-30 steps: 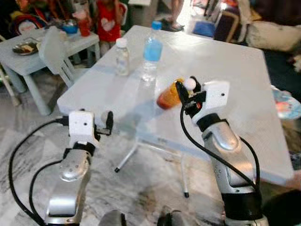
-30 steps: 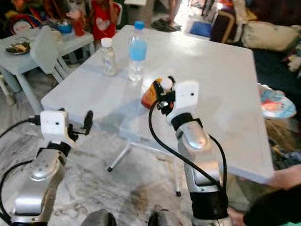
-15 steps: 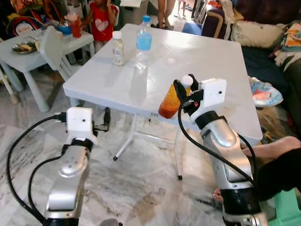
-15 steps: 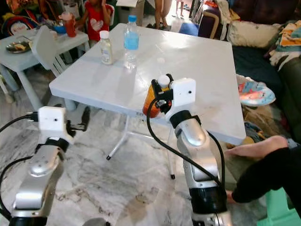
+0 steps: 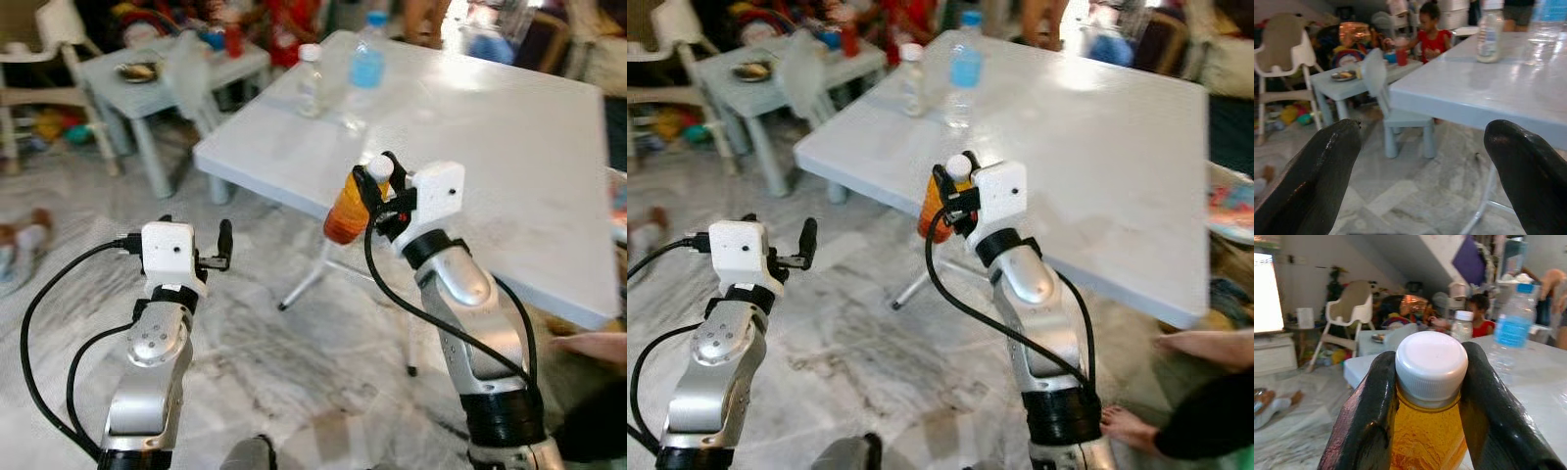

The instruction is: Restocking fridge

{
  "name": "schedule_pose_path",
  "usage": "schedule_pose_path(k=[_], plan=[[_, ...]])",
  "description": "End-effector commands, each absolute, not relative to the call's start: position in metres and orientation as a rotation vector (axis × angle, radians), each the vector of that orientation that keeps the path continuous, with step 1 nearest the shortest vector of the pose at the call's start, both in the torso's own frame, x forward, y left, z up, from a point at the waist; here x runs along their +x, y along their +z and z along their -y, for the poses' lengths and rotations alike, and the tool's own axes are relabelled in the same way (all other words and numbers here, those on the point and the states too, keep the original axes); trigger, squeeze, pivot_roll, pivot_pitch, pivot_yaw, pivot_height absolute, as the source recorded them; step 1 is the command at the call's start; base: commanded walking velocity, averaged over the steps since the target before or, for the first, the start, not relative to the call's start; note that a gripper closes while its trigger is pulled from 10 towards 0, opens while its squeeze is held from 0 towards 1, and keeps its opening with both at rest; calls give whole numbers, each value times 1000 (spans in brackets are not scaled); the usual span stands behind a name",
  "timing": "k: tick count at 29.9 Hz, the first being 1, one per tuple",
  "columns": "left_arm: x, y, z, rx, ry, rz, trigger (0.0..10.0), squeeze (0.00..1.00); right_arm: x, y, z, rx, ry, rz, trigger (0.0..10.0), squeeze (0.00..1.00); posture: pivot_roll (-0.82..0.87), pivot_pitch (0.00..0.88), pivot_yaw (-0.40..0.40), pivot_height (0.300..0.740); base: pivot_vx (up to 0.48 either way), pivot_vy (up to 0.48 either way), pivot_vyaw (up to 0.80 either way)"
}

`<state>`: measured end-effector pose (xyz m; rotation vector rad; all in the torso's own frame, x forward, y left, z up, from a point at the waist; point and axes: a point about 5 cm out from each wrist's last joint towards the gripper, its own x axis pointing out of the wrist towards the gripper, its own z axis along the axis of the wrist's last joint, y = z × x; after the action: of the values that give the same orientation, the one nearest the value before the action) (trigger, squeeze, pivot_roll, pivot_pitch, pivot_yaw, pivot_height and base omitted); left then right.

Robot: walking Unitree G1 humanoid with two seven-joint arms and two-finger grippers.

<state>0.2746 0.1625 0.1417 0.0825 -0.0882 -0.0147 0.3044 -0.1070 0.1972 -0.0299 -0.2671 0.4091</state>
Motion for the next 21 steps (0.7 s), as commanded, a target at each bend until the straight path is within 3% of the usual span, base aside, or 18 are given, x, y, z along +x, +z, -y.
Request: schedule_pose_path(k=[1, 21], plan=[[277, 141, -166, 90, -10, 82, 10000, 0, 300, 213, 103, -24, 428, 348, 10000, 0, -43, 53, 5, 740, 0, 0, 781], [285, 145, -179, 146, 94, 101, 10000, 0, 294, 213, 100, -13, 448, 356, 10000, 0, -56, 50, 17, 740, 0, 0, 776]])
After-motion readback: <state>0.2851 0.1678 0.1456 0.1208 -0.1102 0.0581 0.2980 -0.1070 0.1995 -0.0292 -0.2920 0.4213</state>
